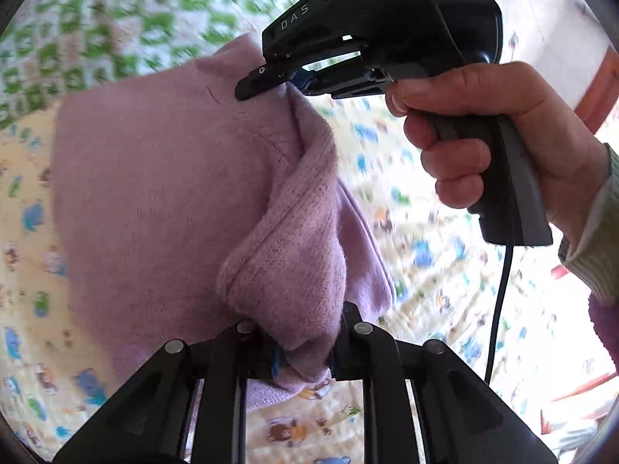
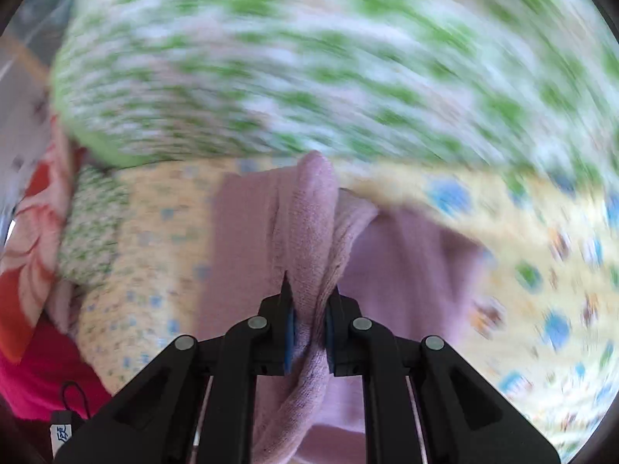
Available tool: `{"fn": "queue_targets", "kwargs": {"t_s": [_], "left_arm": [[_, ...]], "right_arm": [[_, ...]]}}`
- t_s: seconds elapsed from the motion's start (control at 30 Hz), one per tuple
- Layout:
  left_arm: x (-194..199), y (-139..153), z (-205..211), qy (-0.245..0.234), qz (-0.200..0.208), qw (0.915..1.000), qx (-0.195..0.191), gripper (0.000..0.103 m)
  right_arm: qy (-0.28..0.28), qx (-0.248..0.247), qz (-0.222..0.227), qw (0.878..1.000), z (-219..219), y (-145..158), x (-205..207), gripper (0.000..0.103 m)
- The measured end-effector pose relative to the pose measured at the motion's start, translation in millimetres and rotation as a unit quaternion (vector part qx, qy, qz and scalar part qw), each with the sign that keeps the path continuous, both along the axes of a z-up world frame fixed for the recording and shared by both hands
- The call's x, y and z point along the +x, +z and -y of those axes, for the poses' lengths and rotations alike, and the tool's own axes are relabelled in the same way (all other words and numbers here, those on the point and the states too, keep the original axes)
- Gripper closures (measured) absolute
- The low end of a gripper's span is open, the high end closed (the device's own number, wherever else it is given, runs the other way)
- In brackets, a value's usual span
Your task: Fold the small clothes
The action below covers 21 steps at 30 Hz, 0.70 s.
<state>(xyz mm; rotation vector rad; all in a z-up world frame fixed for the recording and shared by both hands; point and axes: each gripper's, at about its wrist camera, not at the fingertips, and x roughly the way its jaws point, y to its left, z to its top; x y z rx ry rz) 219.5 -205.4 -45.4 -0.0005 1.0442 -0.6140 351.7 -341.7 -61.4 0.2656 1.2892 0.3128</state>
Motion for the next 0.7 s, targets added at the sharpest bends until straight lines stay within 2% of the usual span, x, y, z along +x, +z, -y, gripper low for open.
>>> {"fn": "queue_targets", "kwargs": {"t_s": [0.2,0.4,0.6,0.7], "left_arm": [[2,-19,24,-0.012,-0.009,0.9997,0.018,0.088],[7,-33,36,-0.011,-0.015,0.9995,0.027,0.087],[4,-32,42,-0.012,-0.011,0.9997,0.02,0.087],[5,-36,45,-0.013,-0.014,0.9993,0.031,0.085]], "right_arm": [[-0.041,0.047,0.019,0.998,33,-21,-16,0.09],[-0.037,0.053,0.016,0.998,40,-27,-16,0.09],[-0.048,0.065,0.02,0.997,45,-28,-20,0.09],[-0.053,0.067,0.018,0.996,48,-29,-22,0.089]]}}
